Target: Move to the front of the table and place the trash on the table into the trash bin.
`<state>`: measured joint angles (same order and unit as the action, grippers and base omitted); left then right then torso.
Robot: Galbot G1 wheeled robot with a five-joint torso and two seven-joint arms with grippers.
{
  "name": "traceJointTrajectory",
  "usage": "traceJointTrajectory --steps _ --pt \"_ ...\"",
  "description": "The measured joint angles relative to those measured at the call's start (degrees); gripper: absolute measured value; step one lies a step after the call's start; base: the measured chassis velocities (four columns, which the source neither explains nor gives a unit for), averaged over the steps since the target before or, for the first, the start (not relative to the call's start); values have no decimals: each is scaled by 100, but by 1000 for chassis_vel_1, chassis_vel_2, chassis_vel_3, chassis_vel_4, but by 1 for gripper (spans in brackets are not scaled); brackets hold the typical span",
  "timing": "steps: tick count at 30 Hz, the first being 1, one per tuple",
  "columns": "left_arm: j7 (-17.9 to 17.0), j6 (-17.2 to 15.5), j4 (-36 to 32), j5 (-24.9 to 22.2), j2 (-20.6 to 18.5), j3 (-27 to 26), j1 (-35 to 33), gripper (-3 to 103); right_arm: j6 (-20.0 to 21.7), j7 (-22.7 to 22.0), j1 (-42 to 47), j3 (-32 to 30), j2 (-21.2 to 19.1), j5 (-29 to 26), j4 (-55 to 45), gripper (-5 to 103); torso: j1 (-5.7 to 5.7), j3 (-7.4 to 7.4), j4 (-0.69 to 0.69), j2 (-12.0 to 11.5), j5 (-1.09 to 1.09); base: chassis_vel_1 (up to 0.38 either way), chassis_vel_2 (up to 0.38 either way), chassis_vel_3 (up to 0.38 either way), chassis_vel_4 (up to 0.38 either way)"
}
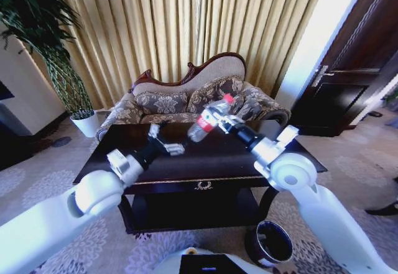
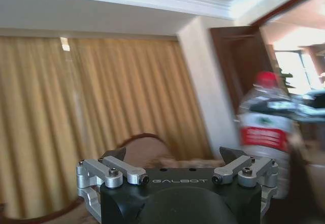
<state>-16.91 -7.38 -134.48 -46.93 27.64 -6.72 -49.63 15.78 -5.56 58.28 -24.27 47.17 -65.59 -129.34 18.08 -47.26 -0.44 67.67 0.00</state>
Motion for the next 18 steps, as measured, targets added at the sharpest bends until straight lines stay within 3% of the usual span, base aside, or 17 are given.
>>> traceJointTrajectory --steps 1,3,5,7,9,11,13,15,17,18 --pt "-75 -7 32 -33 9 -42 19 100 -11 -17 25 -32 -18 62 29 25 0 0 0 0 0 0 0 0 0" --pt "-590 -151 268 -172 172 -420 39 100 -83 -284 155 -168 -68 495 241 25 0 0 1 0 0 0 0 0 0" --pt "-701 -210 346 -180 236 -577 -27 100 -89 -445 203 -184 -57 648 299 25 0 0 0 0 0 0 0 0 0" --pt "-898 -373 546 -184 401 -1242 -437 100 -58 -798 420 -259 22 1026 354 25 0 0 0 -1 0 0 0 0 0" --pt "-968 -476 709 -185 525 -1905 -944 100 60 -952 687 -406 103 1386 355 25 0 0 3 0 -1 0 0 0 0" --pt "-985 -491 766 -185 571 -2105 -1092 100 87 -977 778 -468 133 1475 352 25 0 0 3 0 -1 0 0 0 0" --pt "-1096 -515 1011 -232 735 -2823 -1595 100 132 -1099 1082 -710 251 1787 340 25 -1 0 1 0 -2 0 0 0 0" --pt "-1105 -521 1063 -258 769 -3006 -1707 100 132 -1126 1137 -758 275 1840 331 25 -1 0 1 0 -3 0 0 0 0" --pt "-1024 -568 1269 -384 908 -3818 -2122 100 132 -1214 1375 -1042 381 2055 252 25 0 0 1 0 0 0 0 0 0" --pt "-1024 -568 1269 -384 908 -3818 -2122 100 132 -1214 1375 -1042 381 2055 252 25 0 0 1 0 0 0 0 0 0"
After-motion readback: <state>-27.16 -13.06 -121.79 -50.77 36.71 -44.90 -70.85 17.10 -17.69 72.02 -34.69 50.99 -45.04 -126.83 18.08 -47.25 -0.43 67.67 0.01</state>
